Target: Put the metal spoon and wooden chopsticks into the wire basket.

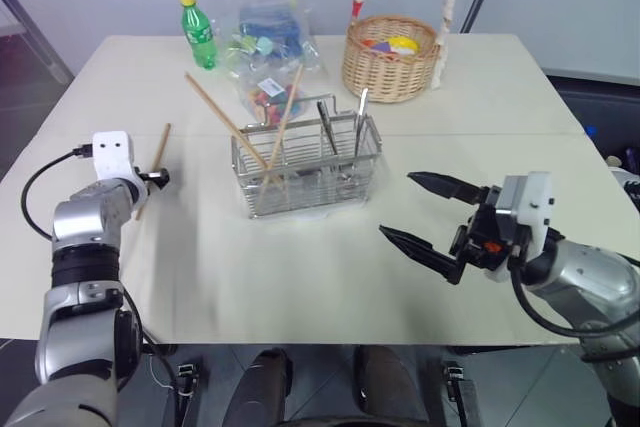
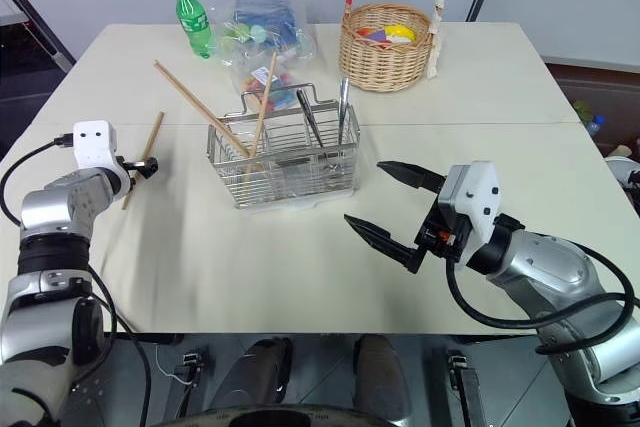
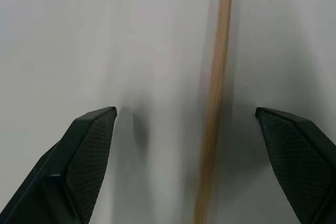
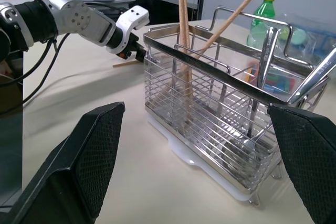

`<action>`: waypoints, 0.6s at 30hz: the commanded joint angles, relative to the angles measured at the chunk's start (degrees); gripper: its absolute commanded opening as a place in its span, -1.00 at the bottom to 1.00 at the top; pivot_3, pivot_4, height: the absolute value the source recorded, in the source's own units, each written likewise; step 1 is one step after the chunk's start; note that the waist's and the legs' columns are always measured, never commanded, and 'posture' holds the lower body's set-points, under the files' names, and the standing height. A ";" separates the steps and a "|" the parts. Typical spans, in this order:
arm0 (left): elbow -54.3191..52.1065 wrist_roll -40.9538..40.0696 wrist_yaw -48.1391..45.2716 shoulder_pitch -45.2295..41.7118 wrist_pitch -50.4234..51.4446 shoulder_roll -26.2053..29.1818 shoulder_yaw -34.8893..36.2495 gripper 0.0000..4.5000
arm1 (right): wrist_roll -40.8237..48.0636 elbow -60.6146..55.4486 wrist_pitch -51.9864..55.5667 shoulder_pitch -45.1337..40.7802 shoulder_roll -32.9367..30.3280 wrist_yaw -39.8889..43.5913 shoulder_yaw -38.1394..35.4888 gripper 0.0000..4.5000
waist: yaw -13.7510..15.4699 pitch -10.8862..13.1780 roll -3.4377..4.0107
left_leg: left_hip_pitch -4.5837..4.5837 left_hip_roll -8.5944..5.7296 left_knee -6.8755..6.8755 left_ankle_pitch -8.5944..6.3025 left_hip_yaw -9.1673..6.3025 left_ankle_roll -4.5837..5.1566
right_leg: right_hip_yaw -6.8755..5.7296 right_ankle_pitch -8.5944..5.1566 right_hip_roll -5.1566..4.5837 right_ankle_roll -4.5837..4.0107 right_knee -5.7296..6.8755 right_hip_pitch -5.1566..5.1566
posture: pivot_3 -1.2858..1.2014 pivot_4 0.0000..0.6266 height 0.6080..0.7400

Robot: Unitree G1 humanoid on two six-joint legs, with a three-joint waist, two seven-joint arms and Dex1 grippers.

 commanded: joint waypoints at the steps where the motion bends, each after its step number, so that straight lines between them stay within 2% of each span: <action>1: 0.49 1.18 -0.45 -0.06 3.04 0.97 -0.32 0.98 | 0.88 -2.03 -0.38 0.09 -0.18 -0.30 -2.15 1.00 | 0.00 -0.01 0.00 | 0.00 0.00 0.00 0.00 0.00 0.00 | 0.00 0.00 0.00 0.00 0.00 0.01 | 0.03 -0.52 1.00; 5: 0.34 0.77 -0.57 -0.46 4.14 0.40 0.36 0.98 | 0.78 -2.03 -0.35 0.02 -0.01 -0.61 -2.00 1.00 | 0.01 -0.02 0.02 | 0.01 0.00 0.00 0.00 0.01 0.00 | 0.00 0.00 0.00 0.00 0.00 0.01 | 0.03 -0.52 1.00; 8: 0.69 0.63 -0.31 -0.69 3.62 0.20 1.24 0.42 | 0.56 -1.68 -0.50 -0.23 0.16 -0.81 -1.74 1.00 | -0.04 -0.03 0.02 | 0.02 0.00 0.00 0.00 0.01 0.00 | 0.01 0.00 0.00 0.00 0.00 0.01 | 0.03 -0.52 1.00; 14: 2.18 0.70 -0.86 -1.07 2.47 0.86 1.50 -0.92 | 0.17 -1.40 -0.72 -0.21 0.61 -1.05 -1.37 1.00 | -0.23 -0.03 0.03 | 0.05 0.02 0.00 0.00 0.03 0.00 | 0.01 0.00 0.00 0.00 0.03 0.00 | 0.03 -0.52 1.00; 18: 3.47 0.65 -0.93 -1.55 1.31 1.50 2.08 -0.96 | 0.01 -1.28 -0.82 -0.13 0.79 -1.15 -1.18 1.00 | -0.18 -0.03 0.03 | 0.05 0.02 0.00 0.00 0.03 0.00 | 0.01 0.00 0.00 0.00 0.03 0.00 | 0.03 -0.52 1.00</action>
